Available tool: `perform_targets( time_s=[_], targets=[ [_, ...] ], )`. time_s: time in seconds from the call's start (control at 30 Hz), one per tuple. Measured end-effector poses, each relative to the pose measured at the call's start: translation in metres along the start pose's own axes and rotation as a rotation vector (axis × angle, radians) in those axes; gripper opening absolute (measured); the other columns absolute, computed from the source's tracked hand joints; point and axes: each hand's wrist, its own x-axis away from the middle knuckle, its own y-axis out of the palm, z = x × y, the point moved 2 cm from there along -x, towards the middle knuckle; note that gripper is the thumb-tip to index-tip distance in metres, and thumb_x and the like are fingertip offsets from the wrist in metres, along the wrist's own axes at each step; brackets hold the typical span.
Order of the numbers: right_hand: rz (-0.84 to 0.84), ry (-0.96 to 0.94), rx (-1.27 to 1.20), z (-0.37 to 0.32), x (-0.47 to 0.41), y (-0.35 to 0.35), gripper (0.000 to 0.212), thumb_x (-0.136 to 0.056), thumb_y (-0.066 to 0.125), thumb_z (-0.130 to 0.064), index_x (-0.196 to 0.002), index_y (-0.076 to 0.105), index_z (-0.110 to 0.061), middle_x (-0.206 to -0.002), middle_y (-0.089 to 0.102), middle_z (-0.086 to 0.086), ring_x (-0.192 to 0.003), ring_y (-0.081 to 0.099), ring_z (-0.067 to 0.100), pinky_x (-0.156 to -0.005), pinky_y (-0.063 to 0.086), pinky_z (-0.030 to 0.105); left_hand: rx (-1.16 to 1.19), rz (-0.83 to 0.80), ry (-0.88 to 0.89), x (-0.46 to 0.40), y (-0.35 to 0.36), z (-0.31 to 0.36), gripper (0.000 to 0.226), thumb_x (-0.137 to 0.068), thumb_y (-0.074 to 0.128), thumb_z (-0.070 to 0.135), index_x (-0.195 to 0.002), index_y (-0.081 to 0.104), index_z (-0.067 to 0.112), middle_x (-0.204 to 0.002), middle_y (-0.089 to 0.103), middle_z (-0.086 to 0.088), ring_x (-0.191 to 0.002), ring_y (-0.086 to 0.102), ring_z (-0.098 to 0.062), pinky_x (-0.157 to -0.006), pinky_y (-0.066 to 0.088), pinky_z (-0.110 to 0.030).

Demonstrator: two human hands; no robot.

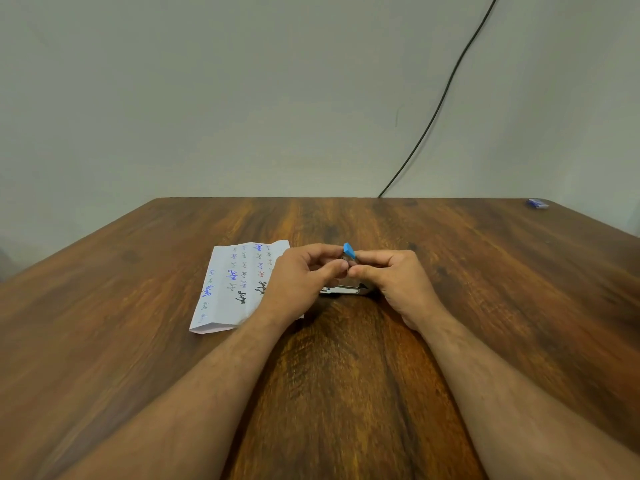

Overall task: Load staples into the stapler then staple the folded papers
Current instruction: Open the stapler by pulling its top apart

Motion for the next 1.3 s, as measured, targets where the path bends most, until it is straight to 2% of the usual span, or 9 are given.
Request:
perform_targets(
  time_s=[0.13,0.3,0.43,0.6,0.7,0.8,0.87,1.0,1.3],
  targets=[
    [0.005,0.001,-0.012,0.0004,-0.0007,0.0005,0.027,-0.084,0.080,-0.018,-0.111,0.080,-0.023,-0.109,0.079,-0.006,-0.109,0.071,0.014,-0.103,0.052,0.048,0.002,0.001,-0.014,0.0013,-0.0004,0.0020,0.017,-0.092,0.072,0.013,-0.108,0.078,0.017,-0.090,0.081,0.002,-0.084,0.077,-0.010,-0.072,0.056,-0.015],
    [0.004,-0.020,0.007,-0.0036,0.0017,0.0017,0.028,-0.084,0.080,-0.013,-0.111,0.080,-0.018,-0.107,0.080,-0.004,-0.105,0.072,0.012,-0.101,0.054,0.044,0.027,0.008,-0.087,0.0018,-0.0001,-0.0002,0.011,-0.090,0.074,0.015,-0.101,0.076,0.014,-0.088,0.080,-0.005,-0.083,0.078,-0.016,-0.077,0.062,-0.028],
    [-0.003,-0.028,0.046,-0.0061,0.0031,0.0023,0.025,-0.082,0.081,-0.013,-0.106,0.082,-0.021,-0.102,0.080,-0.007,-0.097,0.074,0.007,-0.096,0.056,0.037,0.012,0.002,-0.115,0.0027,0.0011,0.0016,0.009,-0.093,0.069,0.010,-0.098,0.074,0.015,-0.083,0.080,-0.005,-0.078,0.077,-0.015,-0.068,0.061,-0.023],
    [0.006,-0.067,0.125,-0.0079,0.0042,0.0032,0.021,-0.081,0.082,-0.015,-0.100,0.082,-0.025,-0.097,0.079,-0.012,-0.091,0.072,-0.001,-0.085,0.053,0.019,-0.038,-0.006,-0.138,0.0045,0.0016,0.0043,0.019,-0.093,0.059,0.006,-0.100,0.072,0.018,-0.082,0.080,-0.002,-0.079,0.077,-0.013,-0.063,0.061,-0.025],
    [0.015,-0.097,0.180,-0.0073,0.0044,0.0034,0.019,-0.081,0.082,-0.017,-0.098,0.083,-0.025,-0.093,0.078,-0.015,-0.089,0.069,-0.006,-0.077,0.049,0.007,-0.081,0.001,-0.145,0.0058,0.0029,0.0057,0.023,-0.090,0.056,0.007,-0.101,0.072,0.019,-0.080,0.080,-0.002,-0.079,0.077,-0.012,-0.067,0.063,-0.029],
    [-0.002,-0.114,0.247,-0.0066,0.0049,0.0044,0.021,-0.082,0.082,-0.019,-0.102,0.081,-0.026,-0.089,0.070,-0.026,-0.088,0.063,-0.019,-0.074,0.043,-0.001,-0.125,0.003,-0.141,0.0064,0.0024,0.0068,0.022,-0.090,0.058,0.008,-0.102,0.073,0.018,-0.079,0.079,0.001,-0.078,0.076,-0.010,-0.068,0.062,-0.024],
    [0.012,-0.125,0.284,-0.0064,0.0048,0.0053,0.022,-0.082,0.082,-0.022,-0.104,0.080,-0.026,-0.090,0.069,-0.025,-0.086,0.063,-0.017,-0.074,0.044,0.001,-0.138,0.004,-0.148,0.0065,0.0018,0.0074,0.021,-0.091,0.059,0.009,-0.103,0.073,0.017,-0.081,0.079,0.001,-0.076,0.076,-0.009,-0.067,0.060,-0.020],
    [0.032,-0.159,0.349,-0.0079,0.0056,0.0070,0.024,-0.084,0.081,-0.027,-0.108,0.080,-0.026,-0.100,0.078,-0.012,-0.091,0.067,-0.005,-0.082,0.048,0.015,-0.169,0.008,-0.156,0.0060,0.0018,0.0084,0.018,-0.091,0.062,0.011,-0.104,0.073,0.018,-0.085,0.079,0.000,-0.078,0.076,-0.009,-0.070,0.059,-0.018],
    [0.056,-0.205,0.437,-0.0074,0.0064,0.0098,0.021,-0.087,0.078,-0.031,-0.107,0.080,-0.030,-0.097,0.079,-0.014,-0.089,0.067,-0.003,-0.081,0.053,0.026,-0.109,0.010,-0.189,0.0047,0.0014,0.0080,0.015,-0.091,0.063,0.011,-0.098,0.073,0.020,-0.085,0.079,0.000,-0.077,0.076,-0.008,-0.065,0.057,-0.014]
  ],
)
